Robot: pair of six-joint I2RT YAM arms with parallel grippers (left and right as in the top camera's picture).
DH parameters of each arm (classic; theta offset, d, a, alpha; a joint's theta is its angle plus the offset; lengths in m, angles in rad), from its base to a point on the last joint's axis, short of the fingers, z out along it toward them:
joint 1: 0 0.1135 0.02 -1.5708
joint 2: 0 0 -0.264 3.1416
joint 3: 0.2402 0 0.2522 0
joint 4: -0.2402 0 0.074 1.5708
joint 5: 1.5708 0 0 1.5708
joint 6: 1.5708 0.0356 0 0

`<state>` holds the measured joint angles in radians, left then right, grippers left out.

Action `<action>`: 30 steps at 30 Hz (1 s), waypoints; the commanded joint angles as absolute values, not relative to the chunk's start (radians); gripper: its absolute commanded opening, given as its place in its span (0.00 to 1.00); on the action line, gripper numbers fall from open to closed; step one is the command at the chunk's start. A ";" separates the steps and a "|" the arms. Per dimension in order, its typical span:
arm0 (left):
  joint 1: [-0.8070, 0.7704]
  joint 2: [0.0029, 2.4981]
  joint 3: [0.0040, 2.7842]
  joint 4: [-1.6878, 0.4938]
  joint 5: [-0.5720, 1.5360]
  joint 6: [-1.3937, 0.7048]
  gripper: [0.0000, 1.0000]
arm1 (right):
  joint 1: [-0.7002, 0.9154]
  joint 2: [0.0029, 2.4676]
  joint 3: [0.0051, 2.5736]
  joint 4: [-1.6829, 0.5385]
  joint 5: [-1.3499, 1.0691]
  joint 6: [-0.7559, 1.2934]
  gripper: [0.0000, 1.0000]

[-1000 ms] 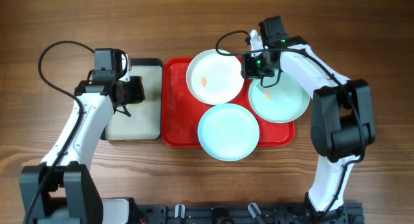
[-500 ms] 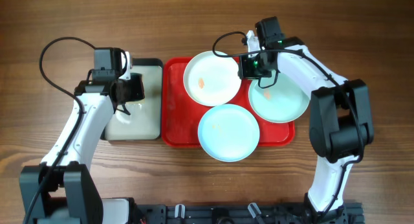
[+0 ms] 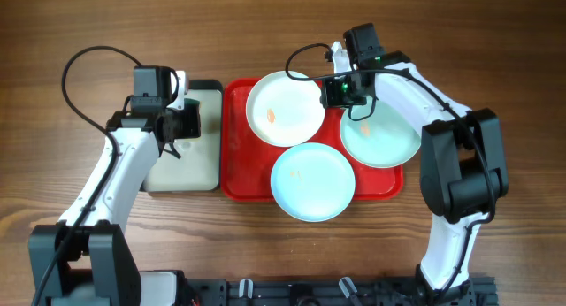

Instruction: Clean dirty plates on tray and stack at the side

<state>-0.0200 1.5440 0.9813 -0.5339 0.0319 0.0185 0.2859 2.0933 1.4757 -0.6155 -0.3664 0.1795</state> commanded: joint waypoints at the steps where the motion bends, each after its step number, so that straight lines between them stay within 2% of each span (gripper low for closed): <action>1: -0.022 1.539 0.974 -0.536 0.043 0.037 0.04 | 0.291 2.108 1.479 -0.611 -0.390 0.186 0.04; 19: -0.020 1.764 0.968 -0.522 0.042 -0.038 0.04 | 0.291 2.108 1.479 -0.610 -0.390 0.186 0.04; 30: -0.014 1.546 0.991 -0.540 -0.081 -0.038 0.04 | 0.292 2.108 1.479 -0.610 -0.390 0.184 0.04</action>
